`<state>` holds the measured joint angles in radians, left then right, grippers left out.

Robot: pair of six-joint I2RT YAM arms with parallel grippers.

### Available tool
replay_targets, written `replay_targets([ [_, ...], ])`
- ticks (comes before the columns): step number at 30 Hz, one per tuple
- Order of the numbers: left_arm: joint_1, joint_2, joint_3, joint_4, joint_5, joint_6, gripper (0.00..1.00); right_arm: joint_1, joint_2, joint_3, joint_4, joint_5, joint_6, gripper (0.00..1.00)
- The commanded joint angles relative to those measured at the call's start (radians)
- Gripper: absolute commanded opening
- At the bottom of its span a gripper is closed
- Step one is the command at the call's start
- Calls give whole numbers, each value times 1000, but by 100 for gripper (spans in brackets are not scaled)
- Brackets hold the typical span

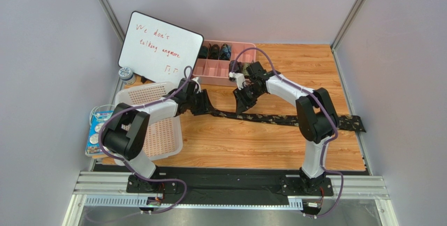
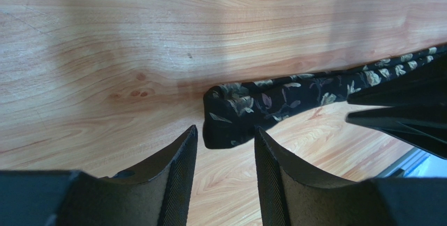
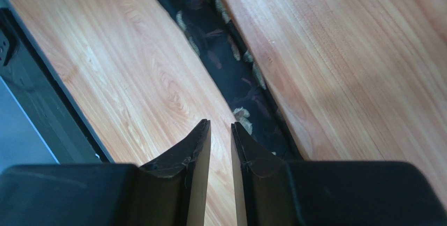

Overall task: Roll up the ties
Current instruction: Roll the tie at the center of the board.

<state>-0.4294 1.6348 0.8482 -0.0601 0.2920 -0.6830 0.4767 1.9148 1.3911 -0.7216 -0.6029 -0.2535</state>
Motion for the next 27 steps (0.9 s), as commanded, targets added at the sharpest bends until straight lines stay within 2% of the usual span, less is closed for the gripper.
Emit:
replay_targets([
  [1,6,25,45,26,-20,-20,49,5,76,43,80,23,105,25],
  [5,4,33,54,26,-31,-10,45,7,145,63,82,57,114,22],
  [10,4,23,63,29,-2,0,33,10,179,63,74,87,111,21],
  [13,-9,5,74,39,21,11,29,10,185,60,73,91,112,20],
  [14,-15,2,80,39,21,16,25,11,187,60,73,89,117,20],
  [15,-25,3,84,39,22,13,12,11,190,63,73,86,118,20],
  [18,-46,20,103,43,35,-6,2,13,193,72,73,81,132,20],
  [27,-120,85,147,97,41,-33,0,14,196,82,76,55,164,20],
])
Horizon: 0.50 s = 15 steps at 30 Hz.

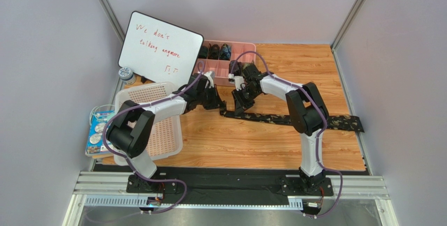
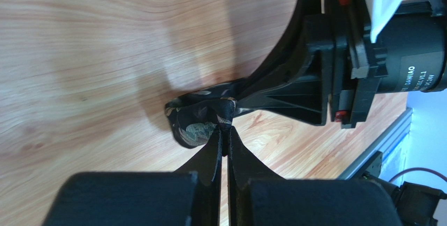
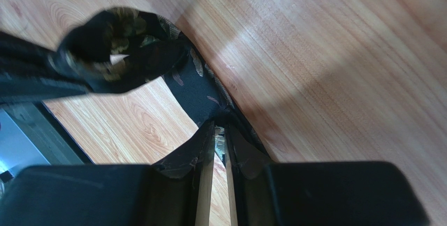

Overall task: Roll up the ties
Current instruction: Roll the tie at the center of the board.

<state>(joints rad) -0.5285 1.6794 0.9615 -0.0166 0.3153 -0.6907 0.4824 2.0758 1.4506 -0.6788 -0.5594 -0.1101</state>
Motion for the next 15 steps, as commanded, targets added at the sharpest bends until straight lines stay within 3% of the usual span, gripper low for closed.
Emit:
replay_targets([
  [1,-31,49,36,61,22,-41,0,8,33,24,32,7,26,20],
  [15,-64,152,31,102,8,-56,0,-48,-79,-13,30,-143,180,30],
])
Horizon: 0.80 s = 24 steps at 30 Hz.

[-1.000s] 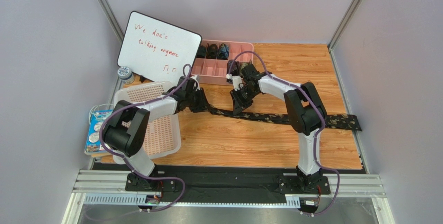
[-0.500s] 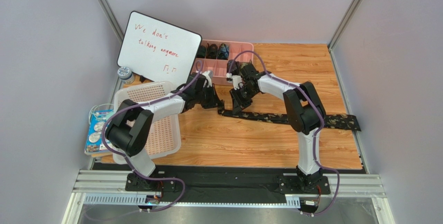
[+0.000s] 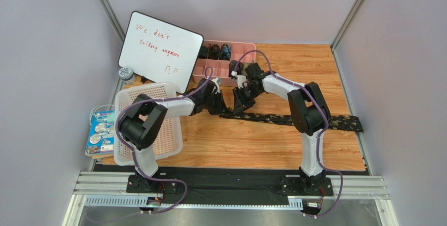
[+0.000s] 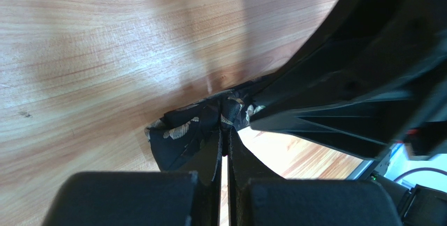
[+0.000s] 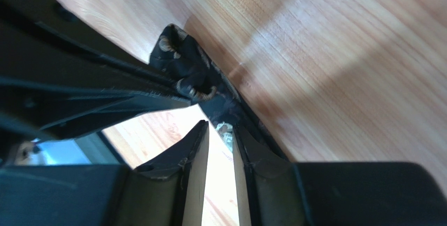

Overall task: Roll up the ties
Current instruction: Roll the tie at the center of the board.

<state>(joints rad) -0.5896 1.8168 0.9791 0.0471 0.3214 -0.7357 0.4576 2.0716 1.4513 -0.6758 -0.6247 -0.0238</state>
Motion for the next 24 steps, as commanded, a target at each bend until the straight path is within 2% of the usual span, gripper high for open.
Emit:
replay_targets([
  [1,-3,16,13,40,2,-10,0,-28,-73,-14,33,-96,111,32],
  [7,-1,22,15,36,2,-10,0,-39,-59,-35,123,-128,291,42],
  [12,-3,22,13,37,4,-8,0,-40,-33,-29,160,-130,395,43],
  [24,-3,30,18,43,5,-13,0,-27,27,-20,191,-87,455,43],
])
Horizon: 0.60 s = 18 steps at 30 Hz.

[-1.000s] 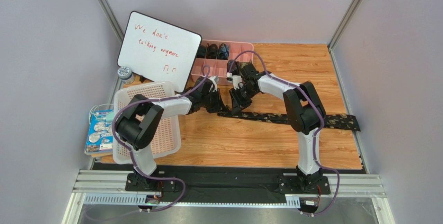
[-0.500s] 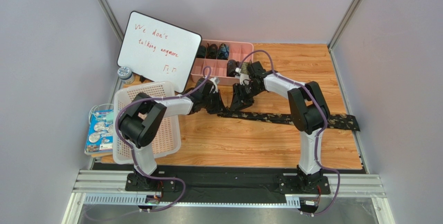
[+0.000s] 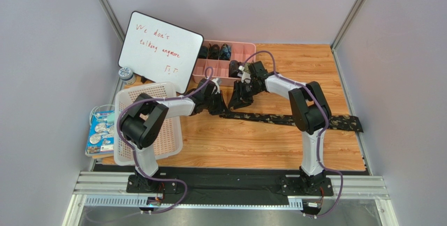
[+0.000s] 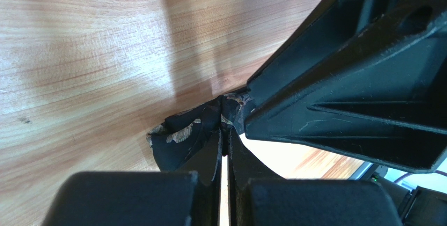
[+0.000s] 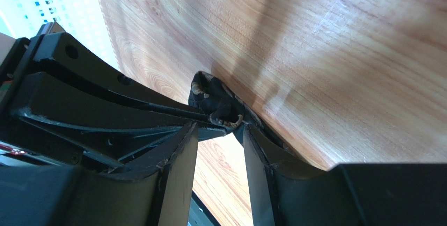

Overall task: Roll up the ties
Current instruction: Roll the tie at the center of the board.

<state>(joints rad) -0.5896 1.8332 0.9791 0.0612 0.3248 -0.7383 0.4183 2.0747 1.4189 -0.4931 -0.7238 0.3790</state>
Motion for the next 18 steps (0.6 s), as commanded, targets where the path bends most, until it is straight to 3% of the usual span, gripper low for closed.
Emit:
replay_targets([
  [1,-3,15,18,29,2,-10,0,16,27,12,5,17,52,43],
  [12,-3,18,18,28,-12,-10,0,33,38,6,-42,35,29,39],
  [18,-3,12,18,32,-6,-7,0,36,51,9,-53,55,12,22],
])
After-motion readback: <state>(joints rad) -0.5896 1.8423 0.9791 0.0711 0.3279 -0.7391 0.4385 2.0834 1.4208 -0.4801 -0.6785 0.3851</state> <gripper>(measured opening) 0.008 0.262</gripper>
